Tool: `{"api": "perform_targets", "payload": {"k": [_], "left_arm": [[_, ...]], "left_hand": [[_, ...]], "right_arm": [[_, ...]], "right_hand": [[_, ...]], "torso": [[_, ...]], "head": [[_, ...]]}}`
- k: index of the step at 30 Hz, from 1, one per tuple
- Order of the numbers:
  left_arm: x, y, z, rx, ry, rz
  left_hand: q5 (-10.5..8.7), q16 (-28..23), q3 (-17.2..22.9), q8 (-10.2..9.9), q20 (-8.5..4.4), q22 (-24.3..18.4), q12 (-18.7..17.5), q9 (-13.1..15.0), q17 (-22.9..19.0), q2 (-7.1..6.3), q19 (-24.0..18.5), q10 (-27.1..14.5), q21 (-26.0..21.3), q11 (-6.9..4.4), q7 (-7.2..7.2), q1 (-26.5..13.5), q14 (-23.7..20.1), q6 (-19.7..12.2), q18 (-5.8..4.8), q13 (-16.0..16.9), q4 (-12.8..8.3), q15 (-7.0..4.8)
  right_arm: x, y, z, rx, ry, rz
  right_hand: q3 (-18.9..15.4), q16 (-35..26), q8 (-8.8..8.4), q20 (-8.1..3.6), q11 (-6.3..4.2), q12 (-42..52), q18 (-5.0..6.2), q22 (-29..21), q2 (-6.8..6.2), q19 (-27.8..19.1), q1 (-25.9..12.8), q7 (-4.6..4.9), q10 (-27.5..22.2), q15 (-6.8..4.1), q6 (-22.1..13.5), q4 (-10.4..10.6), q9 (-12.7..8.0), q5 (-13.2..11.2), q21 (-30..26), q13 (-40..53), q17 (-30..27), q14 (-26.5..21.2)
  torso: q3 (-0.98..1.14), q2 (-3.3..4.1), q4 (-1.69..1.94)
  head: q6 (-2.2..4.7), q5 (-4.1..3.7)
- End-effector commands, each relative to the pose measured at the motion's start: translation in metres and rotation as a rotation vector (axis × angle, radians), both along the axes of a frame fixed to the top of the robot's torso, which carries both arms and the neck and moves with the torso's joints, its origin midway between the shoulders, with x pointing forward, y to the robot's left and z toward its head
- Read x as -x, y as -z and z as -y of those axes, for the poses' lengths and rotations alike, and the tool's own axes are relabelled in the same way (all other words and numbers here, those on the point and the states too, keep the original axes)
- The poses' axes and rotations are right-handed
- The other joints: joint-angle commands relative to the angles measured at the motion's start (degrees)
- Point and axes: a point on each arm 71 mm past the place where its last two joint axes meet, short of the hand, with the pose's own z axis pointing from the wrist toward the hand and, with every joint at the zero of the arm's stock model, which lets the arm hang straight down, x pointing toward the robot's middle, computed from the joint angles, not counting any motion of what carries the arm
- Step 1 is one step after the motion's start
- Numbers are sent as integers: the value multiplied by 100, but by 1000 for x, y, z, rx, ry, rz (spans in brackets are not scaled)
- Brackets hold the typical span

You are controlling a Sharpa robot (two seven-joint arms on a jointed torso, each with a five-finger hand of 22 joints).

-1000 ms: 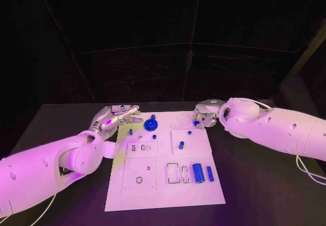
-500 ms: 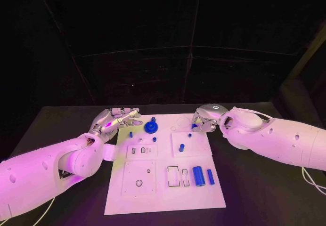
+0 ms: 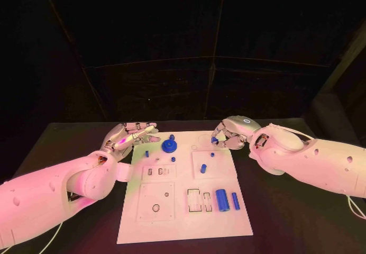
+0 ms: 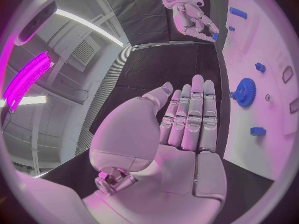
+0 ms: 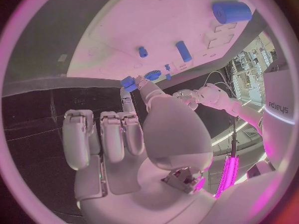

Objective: Assemble the parts on the task board

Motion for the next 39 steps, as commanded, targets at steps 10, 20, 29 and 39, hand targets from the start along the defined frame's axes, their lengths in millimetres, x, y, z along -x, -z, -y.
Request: {"api": "perform_targets", "payload": {"k": [10,20,29,39], "left_arm": [[0,10,14,12,42,-48],[9,24,40,44,142,-184],[16,32,58,53,223,-273],[25,35,74,86,328,-342]], "left_hand": [[20,-36,146,-44,32,-17,-16,-4,70,-168,49,4,-38,41,32,-330,109,-11,39,3,97,8],[18,734,-267,-58,-144,142,-23,-4,546,-116,679,-156,340,-23,-34,-1171,810,-115,39,15,683,-150],[26,1941,-1232,-11,-328,387,332,13,1296,-42,1230,-182,829,-116,-99,-1878,1108,-399,28,77,1368,-304],[36,5552,-2123,435,-646,930,2289,100,4292,365,1654,994,1733,-492,-391,-2496,1609,116,29,1205,1704,-628]], "right_arm": [[26,-22,-30,-329,-116,7],[48,-31,-67,-456,-241,-21],[57,-33,-86,-488,-308,-36],[57,-31,-97,-488,-331,-55]], "right_hand": [[73,14,-50,-28,-20,15,-43,1510,-49,604,102,-87,585,-21,84,-25,-8,92,18,1508,1508,606],[157,14,-90,-18,-2,15,-43,1510,-99,604,194,-65,585,-7,66,-88,-8,227,18,1508,1508,606],[167,14,-97,-14,2,15,-43,1510,-130,604,216,-60,585,-3,64,-113,-8,218,18,1508,1508,606],[170,14,-98,-14,3,15,-43,1510,-135,604,219,-59,585,-2,66,-117,-7,216,18,1508,1508,606]], "torso": [[-18,-159,5],[-33,-279,38],[-32,-313,70],[-29,-305,66]], "head": [[22,109],[7,217],[-1,346],[-24,344]]}}
